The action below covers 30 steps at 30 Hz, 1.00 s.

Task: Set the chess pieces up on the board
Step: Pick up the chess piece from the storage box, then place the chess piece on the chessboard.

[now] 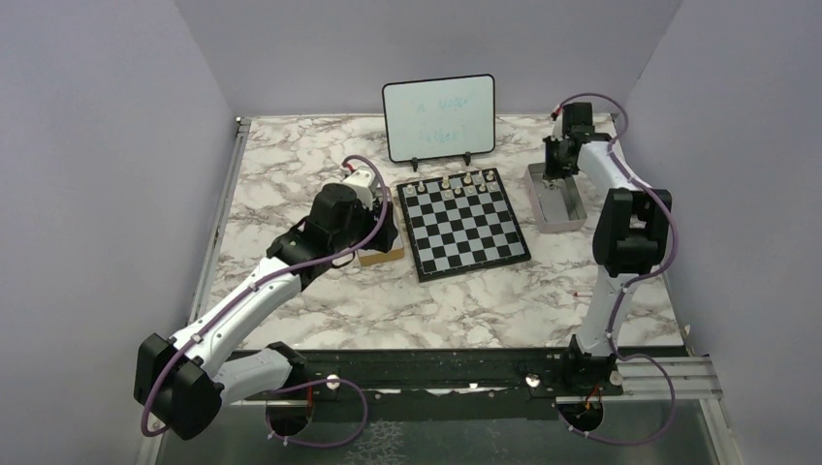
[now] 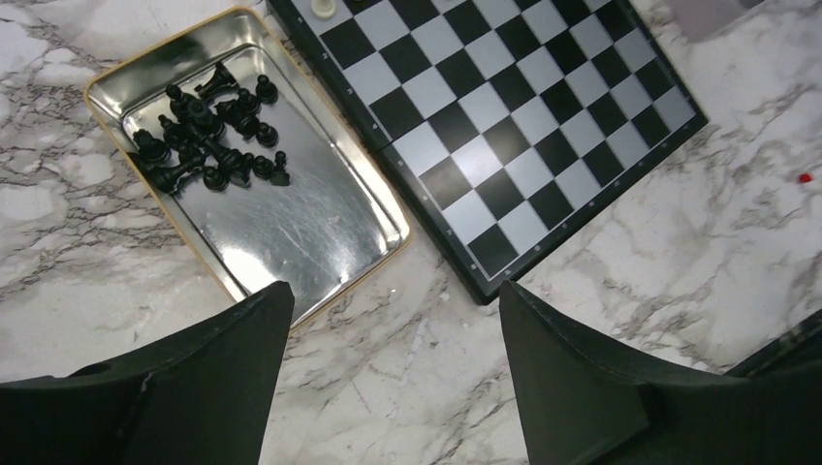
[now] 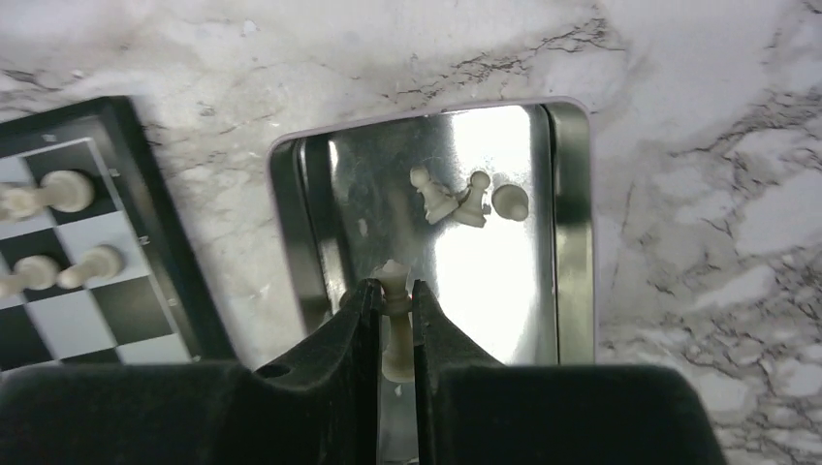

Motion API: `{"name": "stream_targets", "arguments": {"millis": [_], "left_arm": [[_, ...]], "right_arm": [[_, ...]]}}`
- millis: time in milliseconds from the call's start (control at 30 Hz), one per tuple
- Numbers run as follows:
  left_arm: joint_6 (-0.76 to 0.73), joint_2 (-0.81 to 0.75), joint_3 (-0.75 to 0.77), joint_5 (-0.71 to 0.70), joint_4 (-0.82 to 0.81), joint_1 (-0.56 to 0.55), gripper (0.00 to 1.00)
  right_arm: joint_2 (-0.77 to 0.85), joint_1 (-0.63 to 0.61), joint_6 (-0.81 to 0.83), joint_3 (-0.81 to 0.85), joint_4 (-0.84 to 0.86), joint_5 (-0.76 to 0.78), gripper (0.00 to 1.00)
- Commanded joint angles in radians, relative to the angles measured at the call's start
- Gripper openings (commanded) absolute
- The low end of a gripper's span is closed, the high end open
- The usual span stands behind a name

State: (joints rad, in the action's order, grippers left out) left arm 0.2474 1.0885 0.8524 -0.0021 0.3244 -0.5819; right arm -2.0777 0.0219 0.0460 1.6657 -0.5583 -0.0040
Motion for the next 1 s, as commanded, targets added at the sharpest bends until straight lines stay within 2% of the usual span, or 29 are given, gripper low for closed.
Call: {"name": "stream_targets", "arguments": {"millis": [0,200,333,433,533,967], "left_arm": [[0.167,0.004,0.092,0.094,-0.05,0.004,0.77],[0.345,0.031,0.112,0.254,-0.198,0.004,0.73],[0.459,0.06,0.102,0.29,-0.312,0.004,0.71],[0.532,0.084,0.079,0.311,-0.43,0.005,0.71],[0.601,0.12,0.067,0.329,-0.517,0.004,0.71],[0.759,0.318,0.128,0.476,-0.68,-0.007,0.65]], "right_arm": [[0.168,0.007,-0.136,-0.033,-0.037,-0.044,0.08],[0.363,-0.001,-0.343,-0.182,0.056,-0.257,0.08],[0.507,-0.021,-0.517,-0.361,0.232,-0.405,0.08],[0.617,-0.058,-0.723,-0.522,0.445,-0.496,0.08],[0.692,-0.108,-0.876,-0.63,0.609,-0.515,0.09],[0.793,-0.284,-1.141,-0.754,0.846,-0.48,0.09]]}}
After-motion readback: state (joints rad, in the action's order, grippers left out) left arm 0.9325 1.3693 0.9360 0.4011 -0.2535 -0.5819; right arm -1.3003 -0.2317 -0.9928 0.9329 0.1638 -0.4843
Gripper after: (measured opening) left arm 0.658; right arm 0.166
